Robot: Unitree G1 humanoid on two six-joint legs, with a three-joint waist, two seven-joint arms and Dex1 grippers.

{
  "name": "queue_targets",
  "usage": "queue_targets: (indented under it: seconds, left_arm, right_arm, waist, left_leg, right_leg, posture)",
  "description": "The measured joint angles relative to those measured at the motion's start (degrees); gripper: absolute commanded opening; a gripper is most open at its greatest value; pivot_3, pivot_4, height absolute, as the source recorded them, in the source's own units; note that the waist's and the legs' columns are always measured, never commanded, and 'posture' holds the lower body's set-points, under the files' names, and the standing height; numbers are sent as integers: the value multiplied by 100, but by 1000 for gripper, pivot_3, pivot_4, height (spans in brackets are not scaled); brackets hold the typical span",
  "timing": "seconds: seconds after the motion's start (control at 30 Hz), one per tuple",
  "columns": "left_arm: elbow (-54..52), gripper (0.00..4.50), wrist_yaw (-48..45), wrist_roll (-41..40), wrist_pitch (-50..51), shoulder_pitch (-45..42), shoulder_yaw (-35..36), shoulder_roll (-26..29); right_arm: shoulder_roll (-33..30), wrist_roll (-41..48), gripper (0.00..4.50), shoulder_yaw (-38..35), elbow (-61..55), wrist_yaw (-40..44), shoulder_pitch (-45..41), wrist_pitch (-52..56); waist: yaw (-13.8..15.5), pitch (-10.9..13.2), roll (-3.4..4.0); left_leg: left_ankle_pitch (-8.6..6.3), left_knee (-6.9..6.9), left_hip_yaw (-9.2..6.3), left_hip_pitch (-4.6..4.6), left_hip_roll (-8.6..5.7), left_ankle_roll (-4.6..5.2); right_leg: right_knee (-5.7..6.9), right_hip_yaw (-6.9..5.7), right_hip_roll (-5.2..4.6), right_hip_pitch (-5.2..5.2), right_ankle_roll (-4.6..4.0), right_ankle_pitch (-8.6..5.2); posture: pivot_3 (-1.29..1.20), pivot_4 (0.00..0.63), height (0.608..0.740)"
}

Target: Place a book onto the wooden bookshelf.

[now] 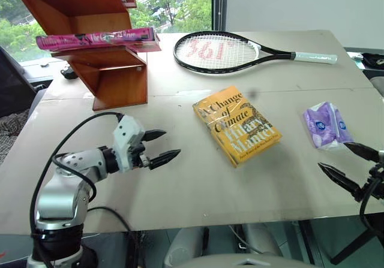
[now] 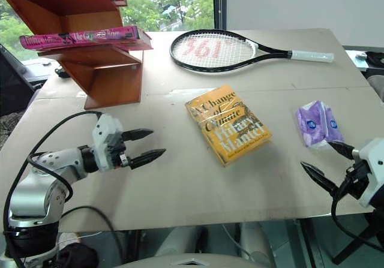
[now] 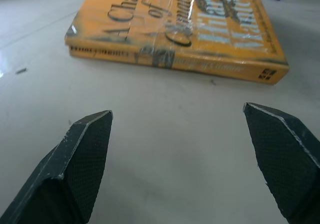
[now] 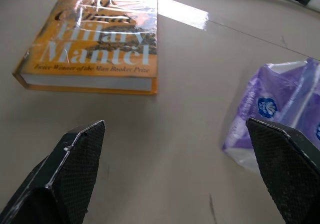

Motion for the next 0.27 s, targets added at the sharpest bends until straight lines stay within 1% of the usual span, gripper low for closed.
queue_targets:
  seconds: [0.13,0.27]
  left_arm:
    - [145,4316,15,-63,-267,194,-25,1]
    - [186,4316,63,-106,-358,223,-138,2]
  right_arm:
    - [223,-373,4500,37,135,17,141,-266]
    - [310,-556,4500,90,274,82,154,-376]
  waist:
    - [3,-1,2]
    - [4,-2,3]
  left_leg:
    - [0,-2,-4,0,1,0]
    - [0,-2,-6,-3,1,0]
  right_leg:
    - [-14,-6,2,5,0,0]
    - [-20,-7,2,4,0,1]
  posture:
    - [0,150,740]
    - [0,150,740]
